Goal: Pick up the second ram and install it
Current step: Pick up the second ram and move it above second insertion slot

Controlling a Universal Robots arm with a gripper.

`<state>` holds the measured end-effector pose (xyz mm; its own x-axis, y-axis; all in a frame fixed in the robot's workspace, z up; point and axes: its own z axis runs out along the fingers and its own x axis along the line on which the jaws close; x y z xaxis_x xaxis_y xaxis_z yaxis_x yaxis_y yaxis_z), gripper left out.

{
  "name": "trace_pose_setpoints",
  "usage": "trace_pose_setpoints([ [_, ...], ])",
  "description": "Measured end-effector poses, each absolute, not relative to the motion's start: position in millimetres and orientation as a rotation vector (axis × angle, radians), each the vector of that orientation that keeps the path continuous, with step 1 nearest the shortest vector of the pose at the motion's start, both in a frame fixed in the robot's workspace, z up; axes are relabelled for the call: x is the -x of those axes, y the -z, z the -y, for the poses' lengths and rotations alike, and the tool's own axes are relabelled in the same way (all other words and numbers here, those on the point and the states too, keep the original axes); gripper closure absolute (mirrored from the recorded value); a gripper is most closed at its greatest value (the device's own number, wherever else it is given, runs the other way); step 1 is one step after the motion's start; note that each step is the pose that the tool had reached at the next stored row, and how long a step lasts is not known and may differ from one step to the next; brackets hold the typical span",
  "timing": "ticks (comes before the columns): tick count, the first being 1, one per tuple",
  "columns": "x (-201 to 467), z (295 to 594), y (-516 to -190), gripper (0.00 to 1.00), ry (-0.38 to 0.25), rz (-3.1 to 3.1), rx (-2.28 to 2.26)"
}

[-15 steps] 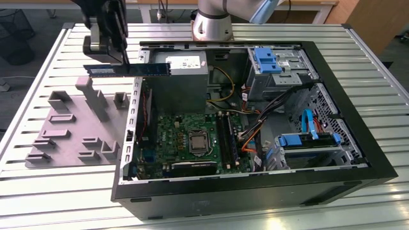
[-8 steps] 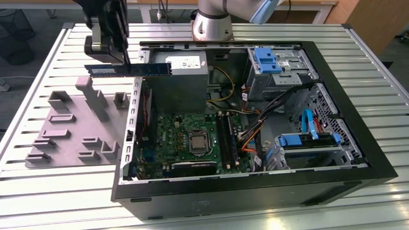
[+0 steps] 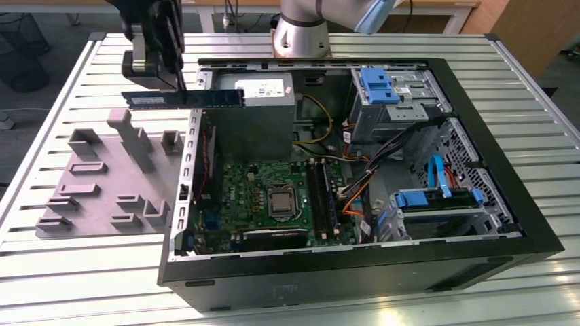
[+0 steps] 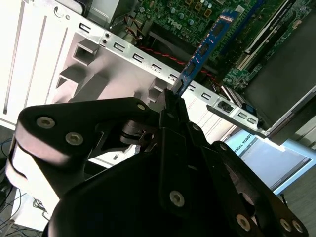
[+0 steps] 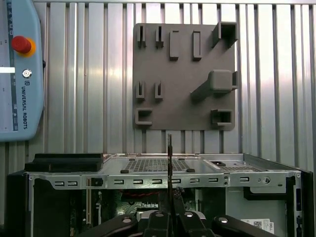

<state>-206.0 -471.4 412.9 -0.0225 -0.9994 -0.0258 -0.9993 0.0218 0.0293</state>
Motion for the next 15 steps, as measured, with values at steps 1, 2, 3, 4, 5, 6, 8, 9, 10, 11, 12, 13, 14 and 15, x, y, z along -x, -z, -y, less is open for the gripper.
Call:
trace_pose_setpoints([
  [1, 206, 471, -413, 0.86, 0.061, 2.244, -2.195],
  [2, 206, 471, -413, 0.86, 0.061, 2.244, -2.195],
  [3, 204, 471, -413, 0.86, 0.061, 2.244, -2.195],
  [4, 201, 471, -413, 0.86, 0.061, 2.244, -2.195],
  [5, 197, 471, -413, 0.86, 0.061, 2.244, -2.195],
  [6, 192, 471, -413, 0.86, 0.061, 2.244, -2.195],
  [8, 184, 471, -413, 0.86, 0.061, 2.244, -2.195],
  [9, 179, 471, -413, 0.86, 0.061, 2.244, -2.195],
  [10, 175, 471, -413, 0.86, 0.061, 2.244, -2.195],
  [11, 170, 471, -412, 0.86, 0.061, 2.244, -2.195],
  [12, 166, 471, -412, 0.86, 0.061, 2.244, -2.195],
  [13, 161, 471, -412, 0.86, 0.061, 2.244, -2.195],
  [14, 157, 471, -412, 0.86, 0.061, 2.244, -2.195],
  [15, 152, 471, -411, 0.86, 0.061, 2.244, -2.195],
])
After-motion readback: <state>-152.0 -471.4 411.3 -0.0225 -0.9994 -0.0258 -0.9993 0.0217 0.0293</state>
